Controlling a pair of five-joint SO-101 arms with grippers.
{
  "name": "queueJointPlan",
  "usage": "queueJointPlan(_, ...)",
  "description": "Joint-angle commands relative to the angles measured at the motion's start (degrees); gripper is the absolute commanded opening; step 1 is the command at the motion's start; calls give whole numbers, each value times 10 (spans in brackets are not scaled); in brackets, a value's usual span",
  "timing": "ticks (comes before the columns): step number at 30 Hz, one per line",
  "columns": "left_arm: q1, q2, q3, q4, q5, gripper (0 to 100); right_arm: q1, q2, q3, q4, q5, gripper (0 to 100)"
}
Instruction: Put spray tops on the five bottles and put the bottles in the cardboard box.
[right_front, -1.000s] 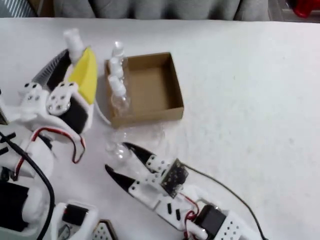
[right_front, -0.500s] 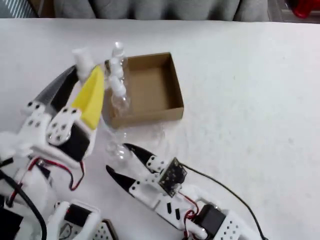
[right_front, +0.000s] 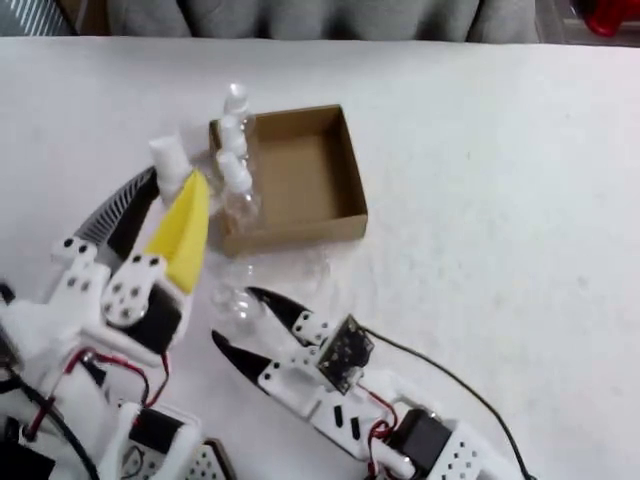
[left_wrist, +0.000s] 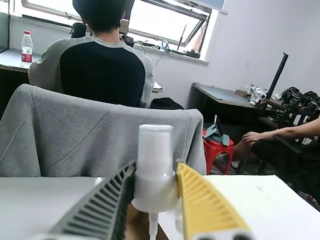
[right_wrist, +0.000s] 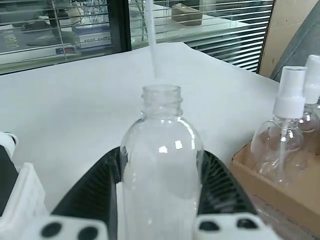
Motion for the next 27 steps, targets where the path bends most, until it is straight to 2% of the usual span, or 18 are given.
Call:
queueJointPlan(1,7,-26,18,5,1,24,-2,-4,5,3,4,16)
queueJointPlan(4,7,-51,37,5,5,24,-2,-4,5,3,4,16)
queueJointPlan(9,12,-69,41,5,57,24,-2,-4,5,3,4,16)
queueJointPlan(15,58,-66,43,22,58,24,-2,-4,5,3,4,16)
queueJointPlan(27,62,-70,125,25,56,24,-2,-6,5,15,4,16)
